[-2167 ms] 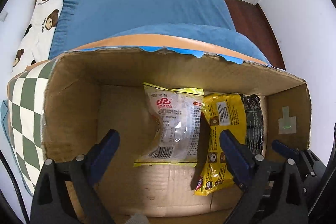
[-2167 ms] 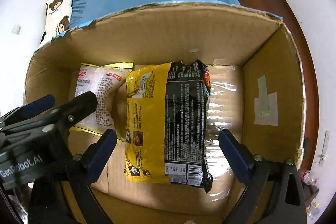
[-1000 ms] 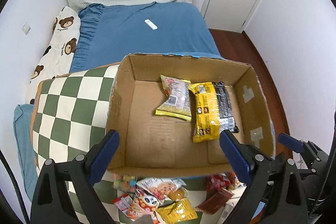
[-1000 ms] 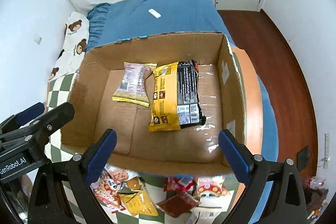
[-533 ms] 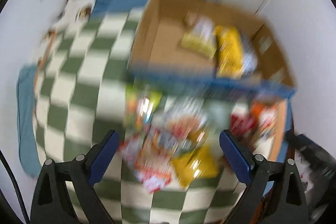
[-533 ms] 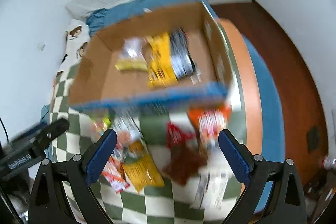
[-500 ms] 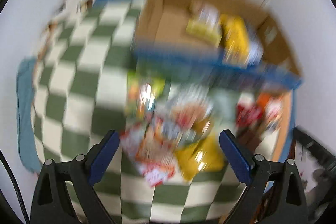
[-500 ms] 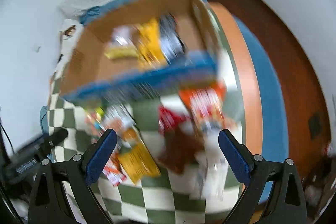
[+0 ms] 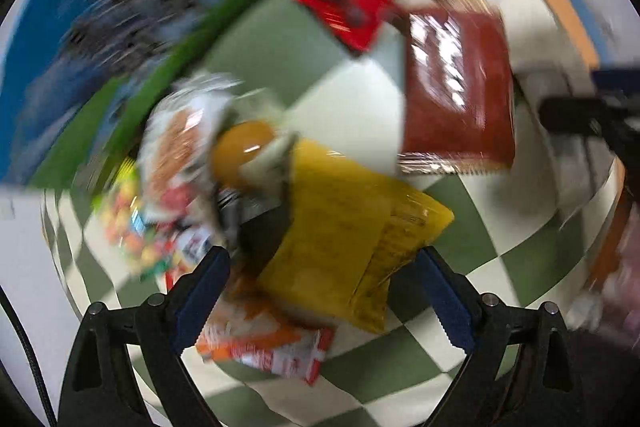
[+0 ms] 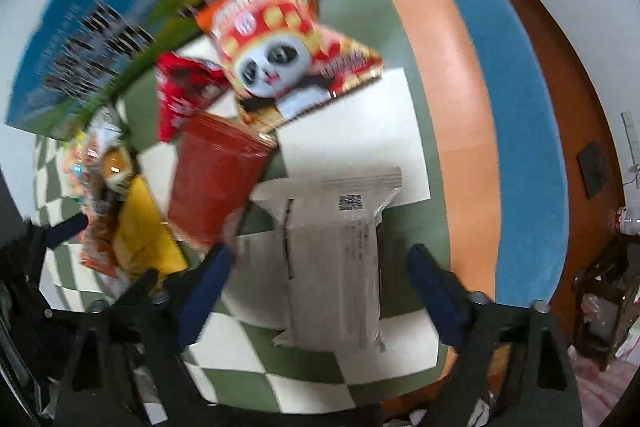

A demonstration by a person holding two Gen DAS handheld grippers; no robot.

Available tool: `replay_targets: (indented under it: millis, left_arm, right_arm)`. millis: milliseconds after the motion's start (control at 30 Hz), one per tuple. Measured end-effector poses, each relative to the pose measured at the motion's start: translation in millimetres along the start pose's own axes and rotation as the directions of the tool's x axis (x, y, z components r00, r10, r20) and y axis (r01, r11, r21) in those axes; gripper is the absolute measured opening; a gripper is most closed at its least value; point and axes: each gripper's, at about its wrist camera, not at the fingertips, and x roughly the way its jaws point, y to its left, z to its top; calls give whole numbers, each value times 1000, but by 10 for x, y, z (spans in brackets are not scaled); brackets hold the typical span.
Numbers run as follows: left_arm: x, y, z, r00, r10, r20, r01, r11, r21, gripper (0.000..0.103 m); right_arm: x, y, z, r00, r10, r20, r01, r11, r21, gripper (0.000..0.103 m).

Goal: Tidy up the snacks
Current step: 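Grasp the yellow chip bag with the left tool while the right tool grasps the white cake pack, then carry both packs into the box and open both tools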

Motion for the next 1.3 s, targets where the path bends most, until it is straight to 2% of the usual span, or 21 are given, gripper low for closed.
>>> replay_targets:
  millis: [33, 67, 133, 200, 233, 300, 367, 400, 433, 467, 567, 633, 733, 833, 1033, 1100, 1200, 1300]
  left_arm:
    - [31, -61, 17, 1000, 10, -4, -9, 999, 31, 76]
    - [45, -98, 28, 1000, 0, -6, 0, 999, 33, 59]
    - [55, -80, 45, 1000, -12, -17, 11, 999, -37, 58]
    - [42, 30, 36, 995, -96, -22, 89, 975, -204, 57]
    - [50, 91, 4, 989, -147, -26, 133, 946, -296, 57]
    - [78, 222, -85, 965, -262, -5, 229, 853, -468, 57]
    - [153, 296, -158, 935, -355, 22, 301, 757, -580, 58]
    - [189, 310, -164, 928, -372, 27, 312, 736, -601, 59]
    - [214, 320, -156, 928, -372, 30, 313, 730, -608, 60]
    - [239, 317, -135, 931, -364, 26, 308, 744, -593, 63]
    - [285, 223, -64, 951, -309, 3, 270, 824, -497, 65]
    - [256, 162, -42, 962, -274, 3, 245, 855, -458, 63]
    - [120, 92, -37, 971, -236, 28, 223, 863, -453, 53]
    - [-58, 98, -103, 969, -241, 61, 241, 847, -474, 45]
    - [-592, 232, -201, 950, -267, 163, 312, 805, -504, 45]
    - [-833, 342, -220, 938, -275, 208, 345, 787, -512, 45]
    - [-1235, 637, -175, 909, -289, 300, 411, 745, -525, 45]
    - [-1614, 1038, -90, 888, -257, 382, 440, 717, -540, 45]
  right_arm:
    - [78, -13, -22, 1000, -12, -19, 12, 1000, -2, 67]
    - [142, -28, -58, 999, -14, -35, 13, 1000, -4, 61]
    - [150, -44, -137, 1000, -12, -22, 12, 1000, -10, 61]
    - [146, -53, -249, 999, -14, -35, 13, 1000, -23, 61]
    - [151, -66, -317, 999, -7, -48, 6, 1000, -21, 61]
    - [164, -59, -419, 998, -5, -65, 3, 999, -34, 61]
    - [178, -45, -518, 998, -6, -66, 3, 999, -49, 61]
    - [188, -29, -548, 998, -9, -66, 5, 998, -56, 61]
    - [195, -26, -567, 998, -11, -65, 7, 998, -60, 61]
    - [204, -36, -582, 998, -3, -66, 0, 999, -54, 63]
    - [261, -50, -605, 998, 4, -66, -8, 999, -54, 66]
    - [308, -77, -647, 998, -8, -68, 4, 998, -60, 66]
    - [318, -88, -687, 999, -27, -47, 23, 997, -69, 63]
    - [231, -58, -771, 1000, -16, -20, 15, 998, -59, 62]
    - [-193, -28, -805, 996, 79, 28, -78, 996, -34, 62]
    - [-408, 35, -753, 991, 123, 52, -121, 992, -41, 62]
    - [-804, 151, -590, 976, 195, 101, -189, 980, -69, 62]
    - [-1243, 306, -165, 954, 256, 157, -240, 964, -117, 62]
